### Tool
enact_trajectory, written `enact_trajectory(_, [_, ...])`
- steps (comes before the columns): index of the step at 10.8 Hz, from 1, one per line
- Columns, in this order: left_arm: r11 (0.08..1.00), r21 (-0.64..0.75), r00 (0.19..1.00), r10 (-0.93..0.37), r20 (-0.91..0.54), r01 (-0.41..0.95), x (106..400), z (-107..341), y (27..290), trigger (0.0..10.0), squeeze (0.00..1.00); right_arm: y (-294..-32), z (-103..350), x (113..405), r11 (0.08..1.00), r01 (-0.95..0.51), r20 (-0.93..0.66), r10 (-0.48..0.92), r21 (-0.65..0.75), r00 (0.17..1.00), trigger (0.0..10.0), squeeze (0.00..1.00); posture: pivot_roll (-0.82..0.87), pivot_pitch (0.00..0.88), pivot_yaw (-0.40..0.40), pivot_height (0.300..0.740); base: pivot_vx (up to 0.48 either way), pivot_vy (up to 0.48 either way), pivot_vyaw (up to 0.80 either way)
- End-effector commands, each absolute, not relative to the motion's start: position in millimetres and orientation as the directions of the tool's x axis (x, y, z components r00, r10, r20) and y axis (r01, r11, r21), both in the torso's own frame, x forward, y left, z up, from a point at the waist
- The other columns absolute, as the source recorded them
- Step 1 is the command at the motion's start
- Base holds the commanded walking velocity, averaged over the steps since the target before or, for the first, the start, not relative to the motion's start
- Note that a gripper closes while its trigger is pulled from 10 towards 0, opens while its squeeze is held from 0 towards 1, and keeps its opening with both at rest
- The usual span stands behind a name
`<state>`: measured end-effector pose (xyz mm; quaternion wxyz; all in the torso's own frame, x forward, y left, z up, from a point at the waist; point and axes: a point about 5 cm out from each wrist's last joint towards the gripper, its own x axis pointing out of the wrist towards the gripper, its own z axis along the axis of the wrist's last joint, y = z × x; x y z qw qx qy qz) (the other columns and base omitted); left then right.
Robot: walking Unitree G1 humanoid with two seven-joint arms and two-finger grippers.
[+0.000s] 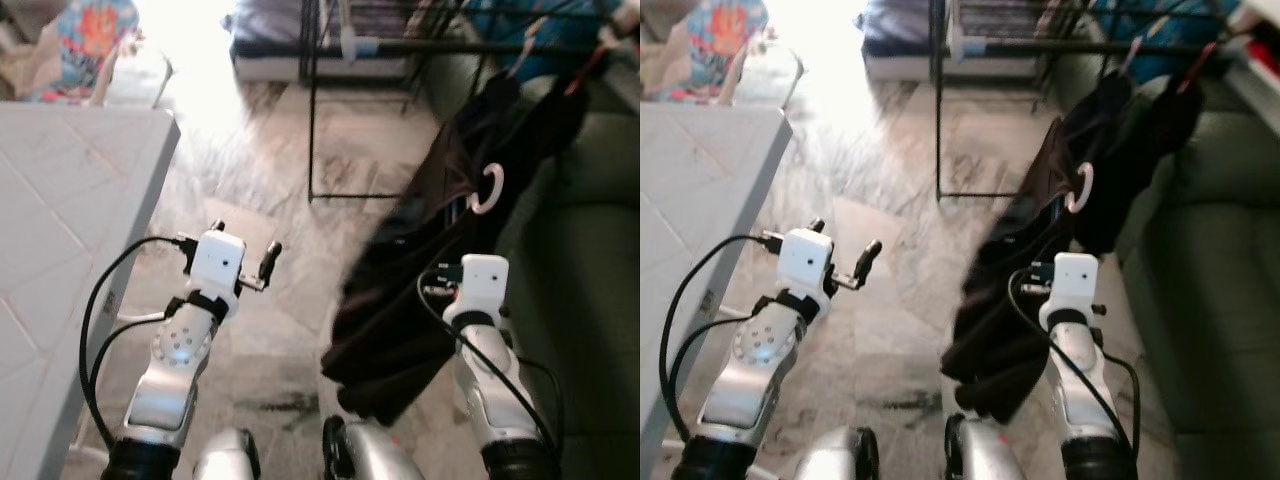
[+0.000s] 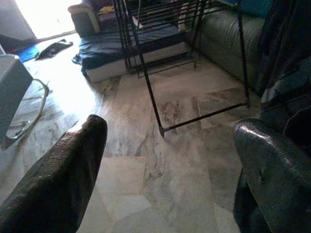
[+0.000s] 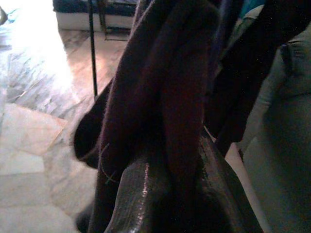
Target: Hang hanger
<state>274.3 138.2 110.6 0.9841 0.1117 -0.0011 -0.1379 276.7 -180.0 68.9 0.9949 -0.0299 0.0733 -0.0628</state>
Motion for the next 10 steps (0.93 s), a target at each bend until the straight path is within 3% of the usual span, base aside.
enact_trajectory(1, [0.935, 0.222, 0.961, -0.273, -0.047, 0.277, 273.6, 106.8, 137.6, 10.0, 0.0, -181.4, 77.7, 279.8, 0.989, 0.127, -0.1, -0.134, -0.075, 0.986, 10.0, 0.0, -0.01, 0.127, -0.047, 0.74, 0.0, -0.255, 0.0])
enact_trajectory(10, [0.935, 0.23, 0.963, -0.265, -0.054, 0.27, 274.6, 105.6, 137.3, 10.0, 0.0, -178.8, 75.4, 281.7, 0.993, 0.103, -0.115, -0.11, -0.063, 0.987, 10.0, 0.0, -0.01, 0.131, -0.049, 0.74, 0.0, -0.261, 0.0])
